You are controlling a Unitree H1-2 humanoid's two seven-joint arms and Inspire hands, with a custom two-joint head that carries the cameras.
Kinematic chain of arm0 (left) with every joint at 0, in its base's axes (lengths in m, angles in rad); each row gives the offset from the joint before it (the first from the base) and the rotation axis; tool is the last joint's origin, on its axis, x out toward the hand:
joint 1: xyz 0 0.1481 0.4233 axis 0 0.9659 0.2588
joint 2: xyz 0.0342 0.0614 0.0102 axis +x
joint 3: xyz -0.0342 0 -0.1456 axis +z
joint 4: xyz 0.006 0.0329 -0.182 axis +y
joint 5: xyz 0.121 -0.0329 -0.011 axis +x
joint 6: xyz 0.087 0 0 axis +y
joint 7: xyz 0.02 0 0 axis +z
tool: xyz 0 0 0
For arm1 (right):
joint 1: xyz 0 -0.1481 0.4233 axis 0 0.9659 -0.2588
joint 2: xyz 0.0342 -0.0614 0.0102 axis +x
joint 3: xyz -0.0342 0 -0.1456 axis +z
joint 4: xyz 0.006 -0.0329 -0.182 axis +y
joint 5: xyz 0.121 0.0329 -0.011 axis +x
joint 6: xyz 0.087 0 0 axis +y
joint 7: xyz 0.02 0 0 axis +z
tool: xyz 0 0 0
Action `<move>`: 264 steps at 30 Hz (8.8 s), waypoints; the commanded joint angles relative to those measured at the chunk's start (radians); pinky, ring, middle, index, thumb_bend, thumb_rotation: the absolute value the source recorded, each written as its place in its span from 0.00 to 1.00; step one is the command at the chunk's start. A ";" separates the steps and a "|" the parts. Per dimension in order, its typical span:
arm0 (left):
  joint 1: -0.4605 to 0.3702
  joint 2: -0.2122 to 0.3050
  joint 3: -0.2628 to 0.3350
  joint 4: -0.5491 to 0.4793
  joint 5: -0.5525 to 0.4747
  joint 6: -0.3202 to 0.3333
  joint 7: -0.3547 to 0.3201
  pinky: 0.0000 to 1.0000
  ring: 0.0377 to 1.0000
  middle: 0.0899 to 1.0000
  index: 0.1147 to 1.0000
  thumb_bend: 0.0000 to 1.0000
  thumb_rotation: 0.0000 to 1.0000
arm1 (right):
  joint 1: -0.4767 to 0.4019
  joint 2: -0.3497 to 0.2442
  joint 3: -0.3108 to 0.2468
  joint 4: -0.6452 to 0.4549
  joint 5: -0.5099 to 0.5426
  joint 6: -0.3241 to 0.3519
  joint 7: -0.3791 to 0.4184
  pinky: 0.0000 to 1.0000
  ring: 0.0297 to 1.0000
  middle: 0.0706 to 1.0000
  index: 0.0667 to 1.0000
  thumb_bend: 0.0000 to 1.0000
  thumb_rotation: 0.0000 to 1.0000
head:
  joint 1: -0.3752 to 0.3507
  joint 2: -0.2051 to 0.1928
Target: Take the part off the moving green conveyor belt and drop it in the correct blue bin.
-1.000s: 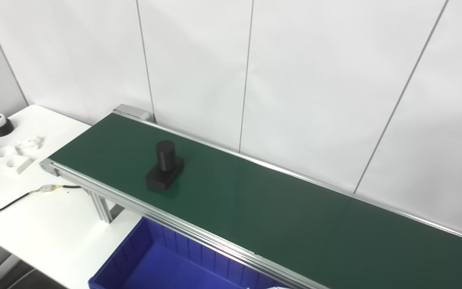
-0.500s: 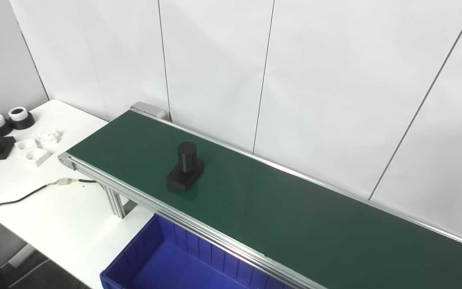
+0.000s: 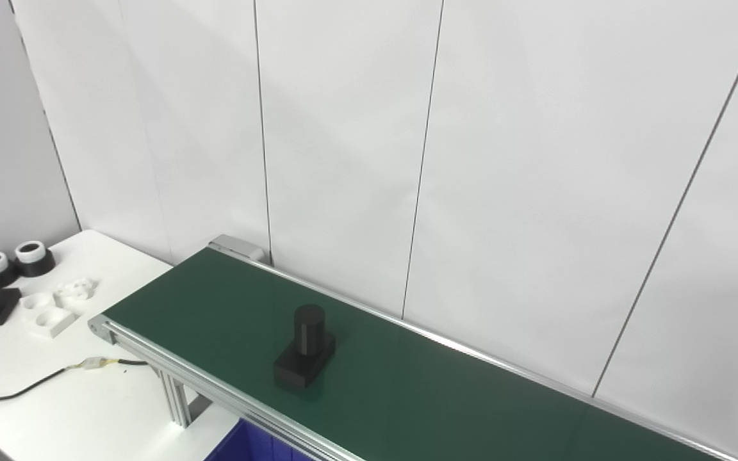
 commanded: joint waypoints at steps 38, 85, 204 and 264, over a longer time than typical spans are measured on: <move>0.031 0.043 0.004 -0.119 -0.019 -0.023 -0.019 0.72 0.76 0.77 0.79 0.98 0.41 | -0.193 0.031 -0.033 -0.148 -0.138 0.221 0.025 0.63 0.78 0.82 0.83 0.55 0.64 | -0.211 0.135; 0.062 0.076 0.007 -0.236 -0.049 0.042 -0.038 0.79 0.82 0.82 0.84 0.90 0.46 | -0.405 0.048 0.071 -0.095 -0.265 0.424 0.088 0.77 0.86 0.86 0.89 0.55 0.45 | -0.399 0.306; 0.117 0.080 -0.029 -0.359 -0.067 0.092 -0.048 0.79 0.82 0.82 0.78 0.93 0.47 | -0.958 0.244 0.222 0.861 -0.331 0.097 -0.287 0.42 0.44 0.48 0.45 0.50 0.00 | -0.463 0.348; 0.076 0.119 0.010 -0.332 -0.087 0.064 -0.060 0.74 0.77 0.79 0.79 0.90 0.49 | -0.734 0.139 0.075 -0.023 -0.294 0.351 -0.086 0.35 0.44 0.49 0.47 0.50 0.00 | -0.584 0.416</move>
